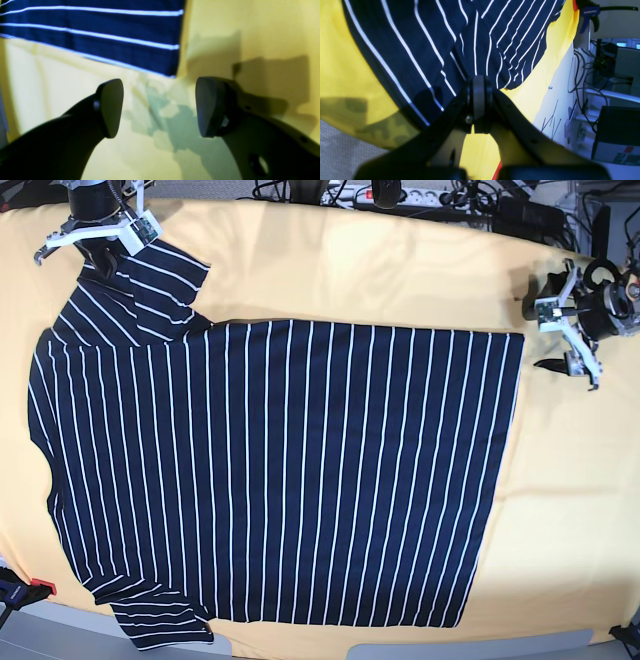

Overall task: Fold the T-shirt properly
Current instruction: 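Move right gripper to the collar corner, left gripper to the hem corner, then grasp the shirt edge with both grippers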

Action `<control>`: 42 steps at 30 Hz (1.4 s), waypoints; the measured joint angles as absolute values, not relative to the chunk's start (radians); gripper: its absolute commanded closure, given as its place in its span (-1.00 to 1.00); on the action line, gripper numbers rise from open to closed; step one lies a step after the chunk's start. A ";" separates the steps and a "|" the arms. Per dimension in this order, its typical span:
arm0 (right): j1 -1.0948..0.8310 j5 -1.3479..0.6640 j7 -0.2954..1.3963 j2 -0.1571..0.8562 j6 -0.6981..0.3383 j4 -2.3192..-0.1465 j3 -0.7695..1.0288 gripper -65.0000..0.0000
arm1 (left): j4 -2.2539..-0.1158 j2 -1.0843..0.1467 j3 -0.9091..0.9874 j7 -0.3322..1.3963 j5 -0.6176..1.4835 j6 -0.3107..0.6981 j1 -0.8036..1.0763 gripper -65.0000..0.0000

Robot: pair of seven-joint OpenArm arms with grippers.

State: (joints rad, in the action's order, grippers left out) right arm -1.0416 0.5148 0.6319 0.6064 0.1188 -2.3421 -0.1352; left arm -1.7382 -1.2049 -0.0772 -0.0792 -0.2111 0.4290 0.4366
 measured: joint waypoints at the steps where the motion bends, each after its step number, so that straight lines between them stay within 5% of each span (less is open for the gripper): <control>1: -1.042 0.515 0.632 0.607 0.119 -2.342 -0.135 1.00 | -1.732 -1.205 -0.113 -0.088 -0.212 0.425 0.408 -0.38; 13: -1.042 0.512 0.632 0.603 0.119 -2.342 -0.135 1.00 | -1.635 -1.158 -0.466 -0.116 -0.215 0.348 0.051 -0.35; 15: -1.042 0.512 0.632 0.603 0.119 -2.342 -0.135 1.00 | -1.633 -1.143 -0.496 -0.106 -0.220 0.348 0.015 -0.05; 18: -1.041 0.496 0.632 0.604 0.114 -2.342 -0.135 1.00 | -1.633 -1.127 -0.512 -0.089 -0.230 0.378 -0.003 0.95; 19: -1.041 0.491 0.632 0.604 0.091 -2.342 -0.135 0.87 | -1.633 -1.125 -0.515 -0.081 -0.235 0.380 -0.007 1.00; 23: -1.041 0.422 0.593 0.603 0.020 -2.342 -0.135 0.15 | -1.632 -1.125 -0.516 -0.051 -0.221 0.376 -0.022 1.00; 25: -1.028 0.385 0.560 0.603 0.010 -2.342 -0.135 0.00 | -1.632 -1.125 -0.516 -0.051 -0.221 0.373 -0.022 1.00; 42: -0.828 0.240 0.576 0.603 -0.088 -2.113 -0.046 0.02 | -1.631 -1.125 -0.516 -0.049 -0.218 0.374 -0.022 1.00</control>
